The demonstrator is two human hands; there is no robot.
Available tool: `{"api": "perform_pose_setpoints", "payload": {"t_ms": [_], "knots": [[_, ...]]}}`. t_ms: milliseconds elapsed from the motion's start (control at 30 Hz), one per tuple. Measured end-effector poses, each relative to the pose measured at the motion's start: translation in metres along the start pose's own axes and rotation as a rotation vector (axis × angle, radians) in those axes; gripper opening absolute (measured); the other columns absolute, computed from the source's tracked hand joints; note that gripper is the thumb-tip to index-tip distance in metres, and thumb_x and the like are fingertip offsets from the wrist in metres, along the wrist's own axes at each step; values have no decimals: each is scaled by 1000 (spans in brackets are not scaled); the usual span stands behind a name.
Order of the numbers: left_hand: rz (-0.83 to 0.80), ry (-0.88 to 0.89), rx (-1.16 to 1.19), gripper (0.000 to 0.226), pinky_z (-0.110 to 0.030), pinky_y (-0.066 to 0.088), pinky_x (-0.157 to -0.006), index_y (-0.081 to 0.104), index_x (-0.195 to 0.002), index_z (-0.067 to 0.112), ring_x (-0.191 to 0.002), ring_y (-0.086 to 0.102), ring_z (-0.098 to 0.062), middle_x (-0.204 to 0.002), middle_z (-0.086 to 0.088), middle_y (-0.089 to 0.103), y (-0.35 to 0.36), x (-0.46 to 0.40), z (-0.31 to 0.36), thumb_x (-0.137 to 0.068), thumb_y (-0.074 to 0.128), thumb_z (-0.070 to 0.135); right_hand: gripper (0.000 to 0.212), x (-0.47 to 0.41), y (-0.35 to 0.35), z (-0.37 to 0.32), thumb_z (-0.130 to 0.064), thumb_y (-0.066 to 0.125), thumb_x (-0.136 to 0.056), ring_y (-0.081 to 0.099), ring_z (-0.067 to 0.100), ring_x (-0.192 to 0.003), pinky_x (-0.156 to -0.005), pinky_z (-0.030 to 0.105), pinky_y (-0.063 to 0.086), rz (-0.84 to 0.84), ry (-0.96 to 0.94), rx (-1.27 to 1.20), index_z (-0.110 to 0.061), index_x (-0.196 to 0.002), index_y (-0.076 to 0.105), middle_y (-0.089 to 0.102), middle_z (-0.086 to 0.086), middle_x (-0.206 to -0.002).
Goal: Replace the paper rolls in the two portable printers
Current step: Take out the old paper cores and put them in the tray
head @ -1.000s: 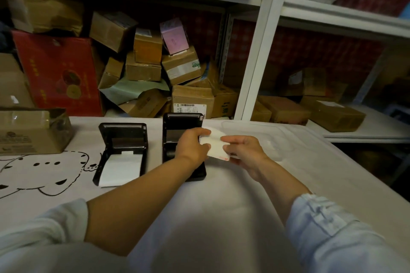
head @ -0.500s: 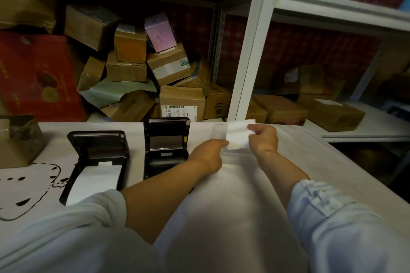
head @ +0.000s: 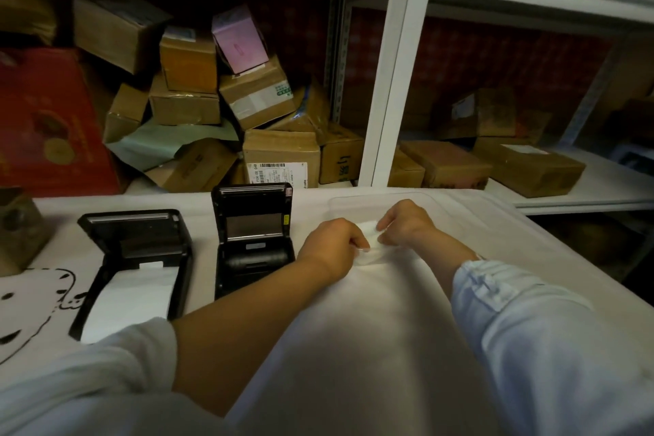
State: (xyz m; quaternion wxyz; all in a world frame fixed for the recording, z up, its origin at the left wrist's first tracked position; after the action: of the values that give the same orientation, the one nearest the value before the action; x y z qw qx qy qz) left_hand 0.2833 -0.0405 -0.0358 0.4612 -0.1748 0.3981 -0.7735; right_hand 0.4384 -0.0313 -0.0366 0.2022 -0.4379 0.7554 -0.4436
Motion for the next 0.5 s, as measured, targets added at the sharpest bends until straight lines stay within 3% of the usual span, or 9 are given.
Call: {"api": "perform_pose_setpoints", "payload": {"t_ms": [300,500], "knots": [[69,20,-14,28,-34,51,-91,73,-95,18,-102,60,-24,-112,-4,61,6,-2,-4,-87,56,-1,36,1,8,7,-30,79,-75,57,24,-85,-77,32,49,-15,63,159,-15,-96,54,56,6,-91],[45,42,-8,33,-33,46,-97,68,-111,20,-112,57,-24,-124,-5,55,6,4,2,-89,53,1,27,8,-10,-3,-37,60,-91,61,24,-83,-69,30,49,221,17,86,-13,-102,67,66,7,-93]]}}
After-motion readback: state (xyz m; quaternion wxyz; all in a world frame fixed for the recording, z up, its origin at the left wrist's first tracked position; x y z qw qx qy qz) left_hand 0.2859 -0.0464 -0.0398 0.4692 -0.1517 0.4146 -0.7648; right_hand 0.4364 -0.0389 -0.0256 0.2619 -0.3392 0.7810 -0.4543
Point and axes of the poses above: each hand's wrist, its own x-axis away from the middle knuckle, its own y-axis out of the palm, z = x × y, the point moved 4 cm from there along -x, towards the middle knuckle
